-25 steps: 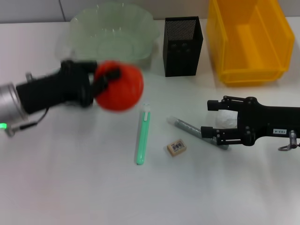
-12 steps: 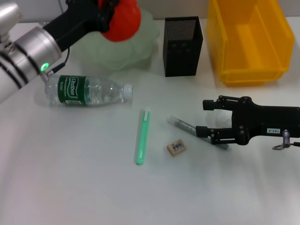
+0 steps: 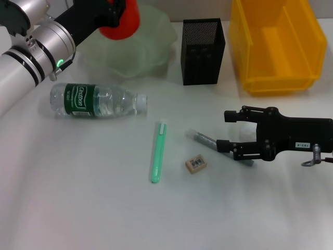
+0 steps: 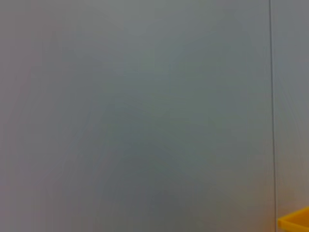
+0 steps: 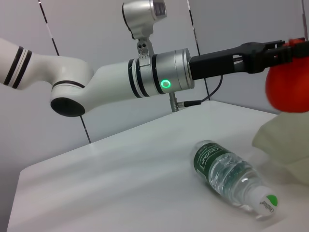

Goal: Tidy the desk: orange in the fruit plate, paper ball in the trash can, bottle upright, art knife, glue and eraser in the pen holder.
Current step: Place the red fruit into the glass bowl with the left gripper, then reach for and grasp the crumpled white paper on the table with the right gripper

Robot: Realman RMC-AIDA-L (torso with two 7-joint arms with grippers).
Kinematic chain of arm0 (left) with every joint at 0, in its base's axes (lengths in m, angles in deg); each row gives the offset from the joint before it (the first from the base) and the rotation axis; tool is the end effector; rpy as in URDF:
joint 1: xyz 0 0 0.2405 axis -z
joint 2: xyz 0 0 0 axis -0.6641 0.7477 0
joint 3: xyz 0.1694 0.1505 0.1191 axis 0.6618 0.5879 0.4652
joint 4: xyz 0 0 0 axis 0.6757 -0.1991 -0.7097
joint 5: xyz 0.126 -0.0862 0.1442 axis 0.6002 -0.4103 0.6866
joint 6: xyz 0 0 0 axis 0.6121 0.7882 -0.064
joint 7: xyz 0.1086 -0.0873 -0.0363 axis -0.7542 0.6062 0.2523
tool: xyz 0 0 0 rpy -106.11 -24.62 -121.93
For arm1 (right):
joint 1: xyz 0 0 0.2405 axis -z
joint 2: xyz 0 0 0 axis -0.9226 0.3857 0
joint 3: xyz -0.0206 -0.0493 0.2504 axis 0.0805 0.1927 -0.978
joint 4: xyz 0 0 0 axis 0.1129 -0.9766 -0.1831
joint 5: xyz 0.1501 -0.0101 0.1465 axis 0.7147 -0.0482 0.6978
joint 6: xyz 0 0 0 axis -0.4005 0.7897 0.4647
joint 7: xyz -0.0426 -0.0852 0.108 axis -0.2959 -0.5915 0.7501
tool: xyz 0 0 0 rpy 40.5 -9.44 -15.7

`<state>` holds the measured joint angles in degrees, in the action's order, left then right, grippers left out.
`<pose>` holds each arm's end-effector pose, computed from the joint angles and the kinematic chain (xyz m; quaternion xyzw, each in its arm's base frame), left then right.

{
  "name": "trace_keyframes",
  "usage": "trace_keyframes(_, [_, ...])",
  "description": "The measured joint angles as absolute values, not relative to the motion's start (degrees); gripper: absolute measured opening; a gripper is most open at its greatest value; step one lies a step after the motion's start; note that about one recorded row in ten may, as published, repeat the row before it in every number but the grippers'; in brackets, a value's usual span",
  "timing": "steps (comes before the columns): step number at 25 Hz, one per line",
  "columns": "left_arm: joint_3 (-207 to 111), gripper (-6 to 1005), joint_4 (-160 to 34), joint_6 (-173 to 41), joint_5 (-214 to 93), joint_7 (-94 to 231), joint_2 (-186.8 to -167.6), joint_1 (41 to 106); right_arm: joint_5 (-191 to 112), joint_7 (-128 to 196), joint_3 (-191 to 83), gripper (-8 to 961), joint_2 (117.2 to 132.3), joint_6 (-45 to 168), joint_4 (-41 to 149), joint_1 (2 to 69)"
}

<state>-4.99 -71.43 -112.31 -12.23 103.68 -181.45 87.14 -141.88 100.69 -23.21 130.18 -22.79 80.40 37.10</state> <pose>-0.2210 0.4359 -0.0246 -0.8248 -0.1687 -0.3060 0.4445 0.2703 0.3073 -0.0167 -0.9451 0.1825 0.2556 0.0896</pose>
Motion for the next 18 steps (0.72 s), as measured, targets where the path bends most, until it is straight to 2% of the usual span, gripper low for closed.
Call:
trace_keyframes(9, [-5.0,337,-71.4,-111.2,-12.4,103.5,-181.45,87.3,-141.9,100.7,-23.3,830,130.27,-22.5,80.4,37.1])
trace_keyframes(14, [-4.8,584,-71.6,-113.0,-12.2,105.8,-181.45,87.2,-141.9,100.7,-23.3,830,130.38,-22.0,80.3,37.1])
trace_keyframes(18, [-1.4,701,-73.3,-117.0,-11.2,112.1,-181.25,85.8,-141.9,100.7,-23.8,830,130.38,-22.0,80.3,37.1])
